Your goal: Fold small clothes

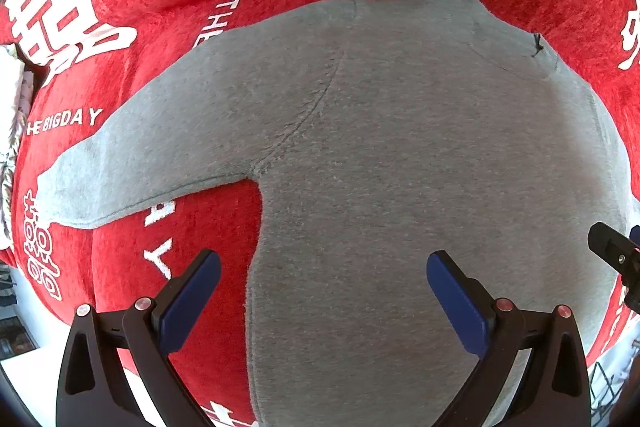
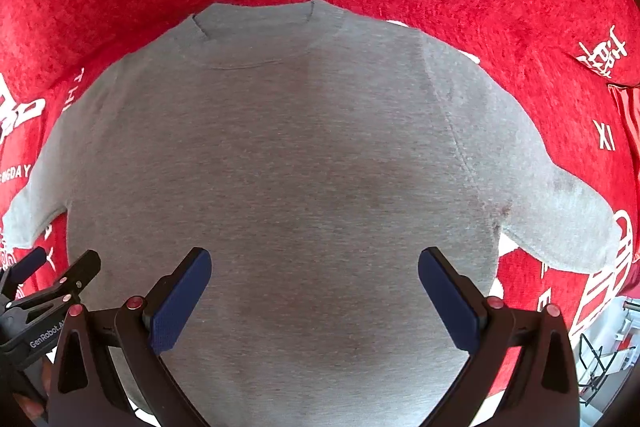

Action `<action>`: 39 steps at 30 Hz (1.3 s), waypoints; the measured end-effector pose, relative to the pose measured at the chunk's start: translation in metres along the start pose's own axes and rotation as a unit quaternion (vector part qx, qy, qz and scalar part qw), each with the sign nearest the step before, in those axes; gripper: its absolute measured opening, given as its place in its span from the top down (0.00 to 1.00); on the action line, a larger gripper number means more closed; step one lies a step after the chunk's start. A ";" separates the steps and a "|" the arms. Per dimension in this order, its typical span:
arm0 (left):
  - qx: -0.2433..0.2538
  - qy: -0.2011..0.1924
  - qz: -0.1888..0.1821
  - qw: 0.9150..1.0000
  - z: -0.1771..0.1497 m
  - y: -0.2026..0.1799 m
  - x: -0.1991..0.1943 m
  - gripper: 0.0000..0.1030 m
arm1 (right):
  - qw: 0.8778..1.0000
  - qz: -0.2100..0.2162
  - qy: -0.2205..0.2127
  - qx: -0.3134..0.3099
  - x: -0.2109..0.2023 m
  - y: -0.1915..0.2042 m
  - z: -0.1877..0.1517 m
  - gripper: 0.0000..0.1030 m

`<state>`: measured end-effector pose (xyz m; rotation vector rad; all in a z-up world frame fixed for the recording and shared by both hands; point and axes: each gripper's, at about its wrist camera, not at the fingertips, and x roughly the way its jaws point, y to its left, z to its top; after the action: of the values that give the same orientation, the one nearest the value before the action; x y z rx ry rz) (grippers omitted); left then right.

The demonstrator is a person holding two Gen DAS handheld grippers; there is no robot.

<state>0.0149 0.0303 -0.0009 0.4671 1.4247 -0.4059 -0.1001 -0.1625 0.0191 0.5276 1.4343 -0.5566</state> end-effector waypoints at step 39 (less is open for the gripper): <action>-0.313 -0.070 -0.133 0.938 -0.046 0.295 0.080 0.00 | 0.984 0.088 0.030 -0.150 0.020 0.163 -0.030 0.00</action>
<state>0.1418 0.3045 -0.0651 -0.2714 1.3923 -0.1747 -0.0168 -0.0197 -0.0018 0.4280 1.4791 -0.1800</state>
